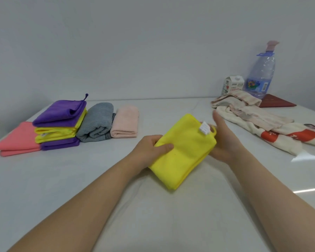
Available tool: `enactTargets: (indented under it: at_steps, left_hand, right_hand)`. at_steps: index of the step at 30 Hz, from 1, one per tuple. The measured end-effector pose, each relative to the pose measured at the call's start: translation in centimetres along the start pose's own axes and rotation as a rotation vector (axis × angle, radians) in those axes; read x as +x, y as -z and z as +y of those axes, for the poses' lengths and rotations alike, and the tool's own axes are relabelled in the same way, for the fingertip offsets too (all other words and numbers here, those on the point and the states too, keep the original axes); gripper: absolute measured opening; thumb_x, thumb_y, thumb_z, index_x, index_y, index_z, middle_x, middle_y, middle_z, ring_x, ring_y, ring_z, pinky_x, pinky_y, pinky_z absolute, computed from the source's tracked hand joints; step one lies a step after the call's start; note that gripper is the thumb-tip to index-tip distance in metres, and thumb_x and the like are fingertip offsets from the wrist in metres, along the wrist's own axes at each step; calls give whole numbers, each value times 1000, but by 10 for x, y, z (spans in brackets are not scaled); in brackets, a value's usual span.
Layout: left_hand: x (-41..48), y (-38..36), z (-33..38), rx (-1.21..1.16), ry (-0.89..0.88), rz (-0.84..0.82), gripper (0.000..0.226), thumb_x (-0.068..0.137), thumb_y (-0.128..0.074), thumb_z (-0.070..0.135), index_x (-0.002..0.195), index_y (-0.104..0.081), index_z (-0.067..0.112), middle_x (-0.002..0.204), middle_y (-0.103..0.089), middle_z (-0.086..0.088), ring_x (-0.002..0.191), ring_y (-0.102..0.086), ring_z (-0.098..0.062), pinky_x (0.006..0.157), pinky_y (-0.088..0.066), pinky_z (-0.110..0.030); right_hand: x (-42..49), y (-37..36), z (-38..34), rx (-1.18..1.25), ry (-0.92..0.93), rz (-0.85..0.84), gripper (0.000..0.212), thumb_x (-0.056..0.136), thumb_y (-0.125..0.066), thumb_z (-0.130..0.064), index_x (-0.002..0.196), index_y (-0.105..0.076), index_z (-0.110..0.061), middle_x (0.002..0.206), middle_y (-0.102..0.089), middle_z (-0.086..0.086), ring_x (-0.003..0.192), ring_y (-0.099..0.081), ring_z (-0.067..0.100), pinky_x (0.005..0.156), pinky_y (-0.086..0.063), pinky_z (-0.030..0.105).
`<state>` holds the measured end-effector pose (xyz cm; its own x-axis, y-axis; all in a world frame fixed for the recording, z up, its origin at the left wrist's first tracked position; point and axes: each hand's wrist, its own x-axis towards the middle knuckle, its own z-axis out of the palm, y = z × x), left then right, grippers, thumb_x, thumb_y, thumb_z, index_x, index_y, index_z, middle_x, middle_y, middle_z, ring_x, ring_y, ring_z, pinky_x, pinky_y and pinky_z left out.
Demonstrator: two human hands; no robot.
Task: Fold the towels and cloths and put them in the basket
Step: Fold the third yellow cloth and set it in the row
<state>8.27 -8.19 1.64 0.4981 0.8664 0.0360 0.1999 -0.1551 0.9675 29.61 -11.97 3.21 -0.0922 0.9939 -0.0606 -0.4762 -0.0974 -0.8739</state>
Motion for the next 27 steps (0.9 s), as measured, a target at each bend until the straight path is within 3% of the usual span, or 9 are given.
enactTargets:
  at_steps: [3,6,8,11,14,17,21,23,27]
  left_hand:
    - [4,-9,-1,-81,-23,170,6,87,-66,19,83,-66,23,84,-68,3,78,-63,-15,72,-50,-27]
    - [8,-13,-3,-60,-29,309,8,87,-66,22,81,-63,25,82,-65,4,78,-60,-15,75,-49,-31]
    - [12,-14,-8,34,-35,374,10,87,-66,24,78,-61,21,77,-62,2,75,-57,-18,67,-45,-30]
    - [16,-15,-15,188,-44,437,14,85,-65,27,83,-61,14,75,-59,0,76,-55,-21,61,-37,-30]
    - [19,-14,-17,271,-79,449,19,88,-60,32,103,-60,21,87,-59,4,85,-56,-19,68,-39,-28]
    - [30,4,-23,613,-343,539,32,91,-47,34,116,-59,18,93,-60,2,89,-55,-21,74,-45,-34]
    - [69,44,-39,1113,-628,582,37,84,-39,21,105,-64,4,96,-65,-11,94,-59,-33,74,-50,-40]
    - [85,53,-44,1219,-509,517,41,86,-36,20,111,-63,2,105,-66,-14,106,-59,-35,86,-50,-43]
    - [102,55,-55,1189,-93,440,58,94,-15,34,131,-50,7,136,-52,-10,135,-35,-28,110,-24,-41]
  right_hand:
    - [6,5,8,258,-33,-66,92,45,-83,-54,116,-66,2,130,-57,22,117,-58,37,90,-50,53]
    - [10,-2,19,232,-81,-62,92,50,-75,-59,122,-63,-2,130,-57,20,120,-55,36,96,-44,54]
    - [13,-10,27,99,-88,21,75,66,-69,-50,127,-59,-8,126,-62,15,113,-61,29,92,-52,43]
    - [17,-18,40,-148,16,145,38,89,-55,-11,127,-53,-8,123,-63,11,104,-64,25,82,-56,36]
    - [24,-21,48,-194,137,238,28,93,-48,3,117,-55,-8,117,-64,12,99,-65,24,81,-56,35]
    - [38,-18,47,-210,149,337,28,94,-47,3,120,-53,-6,115,-63,13,96,-63,26,83,-53,39]
    - [71,-14,40,-313,65,413,30,95,-47,-1,125,-51,3,117,-60,16,104,-59,32,87,-47,42]
    - [91,-14,37,-422,38,414,29,95,-49,-3,123,-52,4,120,-60,19,107,-59,33,89,-48,42]
    - [126,-17,30,-627,38,403,26,93,-54,-5,118,-57,2,117,-62,22,95,-60,27,89,-48,39]
